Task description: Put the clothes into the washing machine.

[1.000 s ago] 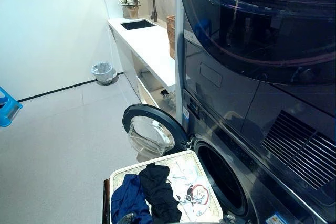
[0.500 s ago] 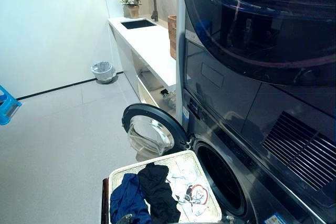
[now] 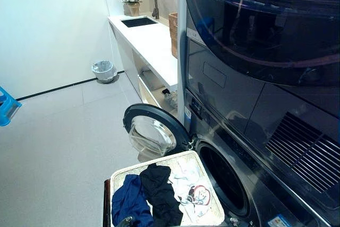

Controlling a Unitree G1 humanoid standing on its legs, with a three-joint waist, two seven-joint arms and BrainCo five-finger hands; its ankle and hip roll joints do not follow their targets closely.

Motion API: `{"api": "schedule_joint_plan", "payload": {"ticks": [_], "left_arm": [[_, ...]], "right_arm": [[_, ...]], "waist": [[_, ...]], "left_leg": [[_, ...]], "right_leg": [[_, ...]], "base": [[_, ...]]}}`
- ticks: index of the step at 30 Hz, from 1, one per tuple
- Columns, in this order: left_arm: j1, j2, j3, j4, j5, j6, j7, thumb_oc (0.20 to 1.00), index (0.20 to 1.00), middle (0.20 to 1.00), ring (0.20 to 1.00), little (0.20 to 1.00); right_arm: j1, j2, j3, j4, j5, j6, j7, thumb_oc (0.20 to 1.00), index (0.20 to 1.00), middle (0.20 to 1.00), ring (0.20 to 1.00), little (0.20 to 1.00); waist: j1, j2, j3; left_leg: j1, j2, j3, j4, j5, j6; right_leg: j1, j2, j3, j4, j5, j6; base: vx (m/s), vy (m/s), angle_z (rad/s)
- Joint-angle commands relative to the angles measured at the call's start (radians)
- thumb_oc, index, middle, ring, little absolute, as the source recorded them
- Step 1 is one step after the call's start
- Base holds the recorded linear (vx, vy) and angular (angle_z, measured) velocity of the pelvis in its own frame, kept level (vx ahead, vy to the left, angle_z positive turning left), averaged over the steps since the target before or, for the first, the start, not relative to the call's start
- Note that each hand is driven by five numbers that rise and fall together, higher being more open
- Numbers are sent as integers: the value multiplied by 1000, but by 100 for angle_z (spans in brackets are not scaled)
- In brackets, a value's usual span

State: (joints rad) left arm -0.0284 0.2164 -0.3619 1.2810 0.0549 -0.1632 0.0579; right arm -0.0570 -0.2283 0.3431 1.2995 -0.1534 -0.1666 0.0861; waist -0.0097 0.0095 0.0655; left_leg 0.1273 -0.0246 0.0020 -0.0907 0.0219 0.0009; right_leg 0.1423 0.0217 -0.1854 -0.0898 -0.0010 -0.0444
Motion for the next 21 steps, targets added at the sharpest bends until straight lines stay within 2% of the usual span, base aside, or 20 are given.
{"api": "schedule_joint_plan", "payload": {"ticks": [1,3,5,10,16,21], "left_arm": [[-66,-67,-7,54,47,-15,141,1000,1000,1000,1000,1000],[-76,-60,1,47,53,-20,238,1000,1000,1000,1000,1000],[-84,-55,7,39,64,-33,286,1000,1000,1000,1000,1000],[-112,-46,-5,23,99,-68,355,1000,1000,1000,1000,1000],[-189,-31,-47,-2,135,-98,448,1000,1000,1000,1000,1000],[-262,-18,-67,-20,137,-93,512,1000,1000,1000,1000,1000]], "right_arm": [[-42,50,24,44,20,-4,-9,1000,1000,1000,1000,1000],[-46,47,31,43,32,-6,-11,1000,1000,1000,1000,1000],[-49,44,37,38,40,-8,-14,1000,1000,1000,1000,1000],[-66,32,47,29,62,-15,-18,1000,1000,1000,1000,1000],[-118,14,69,9,80,-34,-29,1000,1000,1000,1000,1000],[-168,1,82,-9,91,-39,-37,1000,1000,1000,1000,1000]], "waist": [[19,-28,15],[22,-28,27],[26,-27,40],[29,-22,69],[15,-14,137],[1,-9,189]], "left_leg": [[-14,-49,34,3,-1,39],[-25,-50,29,3,5,39],[-39,-51,25,3,11,38],[-75,-50,20,3,24,37],[-132,-50,23,3,37,40],[-178,-52,25,3,50,41]], "right_leg": [[-43,-42,69,20,77,84],[-53,-43,67,20,82,84],[-67,-45,64,21,86,84],[-104,-47,62,24,96,84],[-171,-44,87,25,116,82],[-223,-42,113,25,133,82]], "base": [[0,0,0],[0,0,0],[-21,15,1],[-48,34,1],[-83,45,0],[-78,64,-3]]}}
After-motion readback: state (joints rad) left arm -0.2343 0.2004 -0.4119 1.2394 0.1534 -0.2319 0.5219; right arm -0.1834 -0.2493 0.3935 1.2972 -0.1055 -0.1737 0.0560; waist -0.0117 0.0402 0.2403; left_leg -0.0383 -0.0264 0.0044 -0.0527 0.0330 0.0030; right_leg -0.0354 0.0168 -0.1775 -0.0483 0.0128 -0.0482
